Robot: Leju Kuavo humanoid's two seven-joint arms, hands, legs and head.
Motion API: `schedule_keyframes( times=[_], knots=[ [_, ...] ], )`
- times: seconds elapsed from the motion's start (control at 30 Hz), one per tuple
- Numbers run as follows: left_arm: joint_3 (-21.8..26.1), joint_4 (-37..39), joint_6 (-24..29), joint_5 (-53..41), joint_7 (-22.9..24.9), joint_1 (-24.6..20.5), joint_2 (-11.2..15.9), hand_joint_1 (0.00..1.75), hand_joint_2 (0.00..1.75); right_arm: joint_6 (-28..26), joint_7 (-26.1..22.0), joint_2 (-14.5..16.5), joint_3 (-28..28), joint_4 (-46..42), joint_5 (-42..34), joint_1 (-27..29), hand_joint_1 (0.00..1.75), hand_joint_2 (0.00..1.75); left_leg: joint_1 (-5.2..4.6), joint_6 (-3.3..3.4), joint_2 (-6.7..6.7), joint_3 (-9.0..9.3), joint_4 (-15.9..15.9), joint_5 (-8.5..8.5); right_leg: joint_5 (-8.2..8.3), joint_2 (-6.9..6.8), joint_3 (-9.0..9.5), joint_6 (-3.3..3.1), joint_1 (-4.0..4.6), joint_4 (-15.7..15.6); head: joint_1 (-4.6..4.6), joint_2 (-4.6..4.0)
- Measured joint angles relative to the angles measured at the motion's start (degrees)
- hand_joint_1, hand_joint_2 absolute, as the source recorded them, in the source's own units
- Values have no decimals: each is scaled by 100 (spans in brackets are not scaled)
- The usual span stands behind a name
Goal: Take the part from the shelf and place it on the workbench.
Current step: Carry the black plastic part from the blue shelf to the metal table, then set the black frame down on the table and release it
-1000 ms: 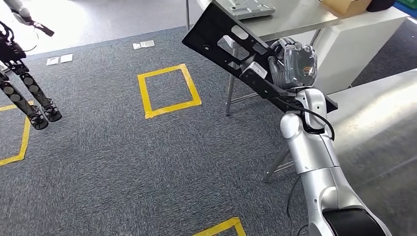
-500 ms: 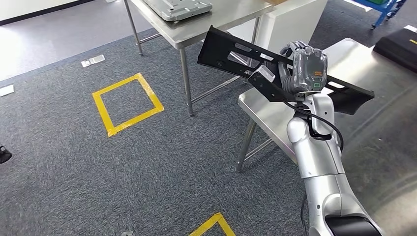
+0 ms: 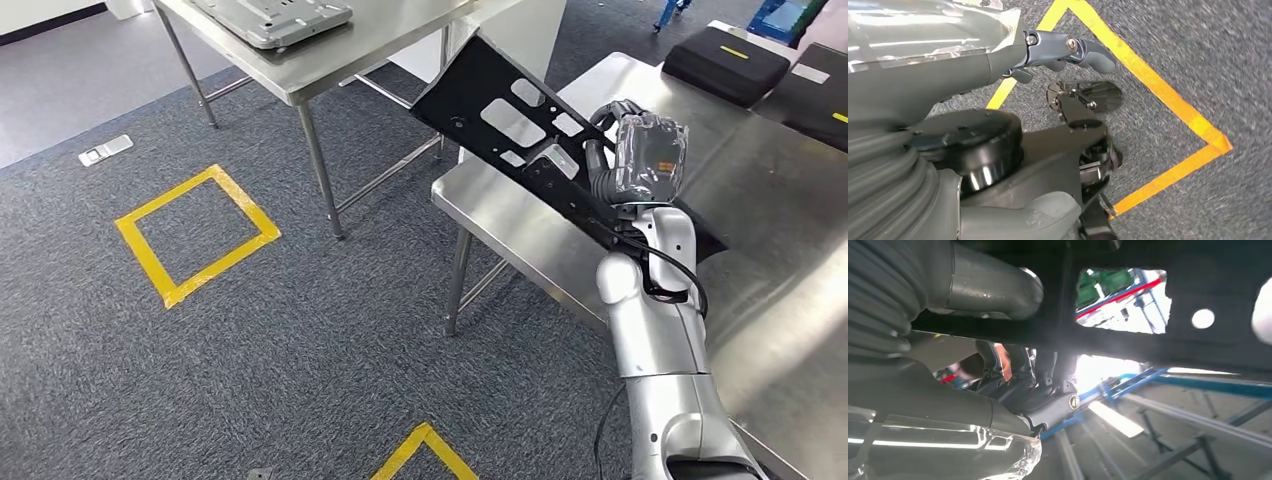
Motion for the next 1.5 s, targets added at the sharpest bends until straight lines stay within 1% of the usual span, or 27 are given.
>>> schedule_keyframes(
  times=[0.07, 0.1, 0.17, 0.23, 0.3, 0.37, 0.4, 0.43, 0.47, 0.53, 0.6, 0.67, 0.7, 0.77, 0.83, 0.9, 0.93, 0.97, 1.03, 1.1, 1.17, 1.2, 1.27, 1.33, 1.4, 1.43, 1.5],
  knots=[
    [-5, 0, -8, -3, -17, -3, -8, 0, 175, -2, 1, -9, -36, -21, 27, 11, 175, 175, -22, -80, 110, 8, 50, -52, 167, -167, 265, -36, 30, -488, 1, 0],
    [-8, 0, -16, -5, -23, -6, -10, 0, 175, -4, 1, -20, -57, -25, 38, 21, 175, 175, -34, -113, 165, 19, 60, -72, 187, -158, 277, -97, 57, -519, 2, 0],
    [-19, 0, -30, -10, -28, -24, -13, 0, 175, -15, 1, -49, -109, -33, 63, 47, 175, 175, -13, -165, 240, 42, 71, -112, 207, -11, 266, -208, 41, -525, -4, 0],
    [-43, 0, -32, -21, -27, -47, -10, 0, 175, -31, 1, -74, -159, -47, 88, 60, 175, 175, 28, -212, 36, -28, 284, -295, 225, 123, 269, -304, 2, -530, -10, 0],
    [-64, 0, -32, -42, -22, -53, -8, 0, 175, -39, 1, -76, -179, -55, 103, 77, 175, 175, 45, -236, -293, -329, 968, -690, 237, 254, 270, -376, -1, -531, -21, 0],
    [-76, 0, -32, -57, -16, -49, -7, 0, 175, -39, 1, -76, -187, -55, 111, 119, 175, 175, 41, -230, -404, -696, 1700, -969, 239, 405, 269, -399, 27, -529, -27, 0],
    [-82, 0, -32, -58, -14, -49, -7, 0, 175, -39, 1, -80, -192, -55, 112, 140, 175, 175, 41, -212, -418, -774, 1815, -948, 240, 486, 270, -400, 40, -526, -27, 0],
    [-87, 0, -32, -59, -14, -50, -7, 0, 175, -40, 1, -84, -197, -55, 112, 154, 175, 175, 38, -183, -433, -736, 1688, -810, 241, 567, 272, -400, 49, -523, -27, 0],
    [-91, 0, -32, -59, -14, -52, -7, 0, 175, -40, 1, -87, -203, -57, 112, 160, 175, 175, 36, -143, -483, -592, 1354, -595, 242, 650, 274, -399, 55, -519, -27, 0],
    [-94, 2, -32, -60, -14, -54, 2, 0, 175, -42, 1, -91, -216, -61, 112, 161, 175, 175, 31, -55, -712, -224, 561, -220, 248, 795, 270, -387, 68, -508, -24, 0],
    [-97, 4, -34, -65, -8, -56, 13, 0, 175, -42, 1, -99, -229, -64, 117, 168, 175, 175, 10, -17, -825, -47, 199, -111, 267, 913, 244, -352, 73, -505, -24, 0],
    [-101, 3, -37, -73, 1, -71, 10, 0, 175, -47, 5, -132, -261, -66, 133, 181, 175, 175, -13, -8, -705, -14, 146, -96, 302, 1027, 211, -286, 88, -536, -25, 0],
    [-102, 2, -37, -75, 6, -86, 5, 0, 175, -57, 8, -154, -282, -71, 150, 189, 175, 175, -11, 15, -642, 7, 99, -67, 293, 984, 184, -265, 96, -524, -24, 0],
    [-105, 1, -34, -82, 13, -104, -13, 0, 175, -89, 15, -194, -315, -80, 187, 189, 175, 175, 8, 67, -503, 42, 0, -7, 130, 699, 6, -271, 140, -220, 0, 0],
    [-123, 1, -32, -90, 18, -97, -25, 0, 175, -115, 21, -211, -322, -81, 220, 193, 175, 175, 8, 91, -356, 46, -25, 9, -198, 396, -363, -304, 132, 543, 25, 0],
    [-140, 2, -24, -94, 25, -88, -29, 0, 175, -122, 22, -223, -326, -75, 229, 218, 175, 175, 7, 85, -196, 42, -22, 3, -370, 310, -635, -254, 100, 1123, 30, 0],
    [-144, 2, -21, -97, 26, -90, -31, 0, 175, -123, 22, -231, -327, -71, 231, 228, 175, 175, 10, 76, -121, 40, -19, -3, -333, 278, -615, -200, 76, 1104, 31, 0],
    [-145, 1, -18, -101, 28, -94, -37, 0, 175, -125, 22, -238, -329, -67, 231, 231, 175, 175, 17, 60, -53, 44, -15, -13, -220, 227, -470, -138, 48, 841, 32, 0],
    [-148, 0, -19, -109, 28, -98, -45, 0, 175, -136, 22, -245, -329, -64, 226, 220, 175, 175, 6, -6, 72, 53, 26, -59, 48, -69, 1, -40, 25, 2, 48, 0],
    [-148, 1, -16, -114, 29, -96, -45, 0, 175, -152, 22, -241, -329, -64, 217, 215, 175, 175, -40, -82, 189, 67, 73, -119, 179, -263, 264, -72, 45, -473, 42, 0],
    [-148, 2, -8, -114, 30, -100, -43, 0, 175, -163, 22, -247, -335, -64, 215, 228, 175, 175, -53, -125, 321, 91, 80, -151, 192, -143, 255, -169, 52, -492, 13, 0],
    [-148, 2, -4, -114, 30, -107, -41, 0, 175, -168, 22, -251, -340, -64, 215, 233, 175, 175, -29, -151, 315, 97, 97, -182, 199, -65, 251, -210, 32, -489, 4, 0],
    [-148, 2, -19, -113, 29, -113, -40, 0, 175, -172, 22, -252, -346, -66, 214, 231, 175, 175, 20, -199, 54, 0, 375, -401, 217, 84, 251, -310, -1, -490, -7, 0],
    [-148, 2, -102, -93, 25, -97, -40, 0, 175, -174, 16, -227, -349, -64, 211, 233, 175, 175, 37, -221, -299, -325, 1106, -802, 227, 231, 251, -370, -2, -493, -27, 0],
    [-148, 2, -198, -68, 16, -76, -40, 0, 175, -175, 2, -201, -349, -56, 204, 251, 175, 175, 33, -210, -403, -662, 1745, -1006, 233, 403, 251, -389, 24, -491, -35, 0],
    [-148, 2, -223, -60, 10, -72, -40, 0, 175, -175, -5, -195, -349, -52, 201, 257, 175, 175, 31, -185, -417, -705, 1772, -935, 236, 493, 252, -393, 38, -490, -35, 0],
    [-148, 2, -243, -51, -1, -75, -40, 0, 175, -178, -15, -190, -349, -48, 199, 260, 175, 175, 23, -92, -511, -481, 1198, -532, 241, 666, 262, -396, 65, -490, -36, 0]
  ],
)
